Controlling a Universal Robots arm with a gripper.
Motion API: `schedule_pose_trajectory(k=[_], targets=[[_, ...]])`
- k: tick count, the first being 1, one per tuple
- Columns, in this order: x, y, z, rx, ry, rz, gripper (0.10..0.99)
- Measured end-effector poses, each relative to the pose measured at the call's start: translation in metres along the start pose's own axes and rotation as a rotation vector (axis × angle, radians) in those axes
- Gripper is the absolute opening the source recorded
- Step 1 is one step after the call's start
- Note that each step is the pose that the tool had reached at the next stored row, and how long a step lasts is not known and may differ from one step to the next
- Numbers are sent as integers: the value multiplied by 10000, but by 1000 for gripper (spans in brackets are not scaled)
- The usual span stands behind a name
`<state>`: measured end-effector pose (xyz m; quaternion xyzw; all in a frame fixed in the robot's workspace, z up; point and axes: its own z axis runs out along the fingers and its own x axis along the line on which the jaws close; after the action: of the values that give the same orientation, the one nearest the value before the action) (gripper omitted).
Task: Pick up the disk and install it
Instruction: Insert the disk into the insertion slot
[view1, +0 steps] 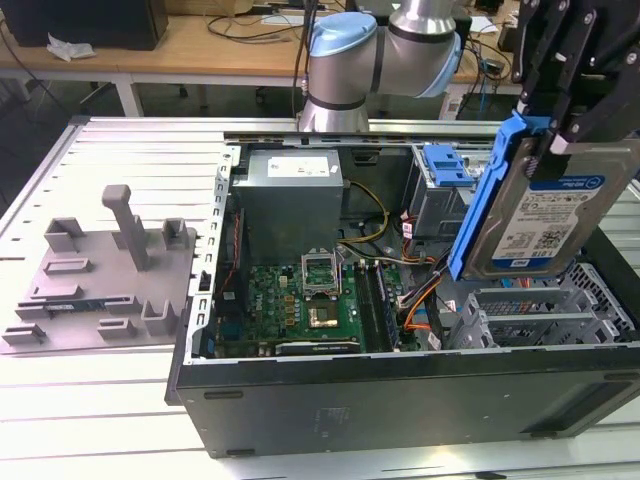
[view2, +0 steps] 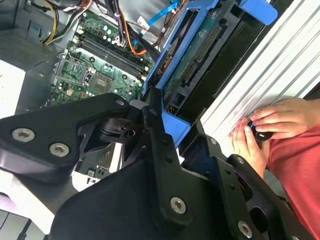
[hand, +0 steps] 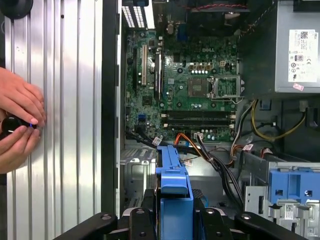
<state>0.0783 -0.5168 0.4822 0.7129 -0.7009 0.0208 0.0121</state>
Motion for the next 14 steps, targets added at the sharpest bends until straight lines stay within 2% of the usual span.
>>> schedule_pose_trajectory(k=[11,14], targets=[[2,-184,25,-2,3,29,369],[2,-212,40,-4,2,76,369]])
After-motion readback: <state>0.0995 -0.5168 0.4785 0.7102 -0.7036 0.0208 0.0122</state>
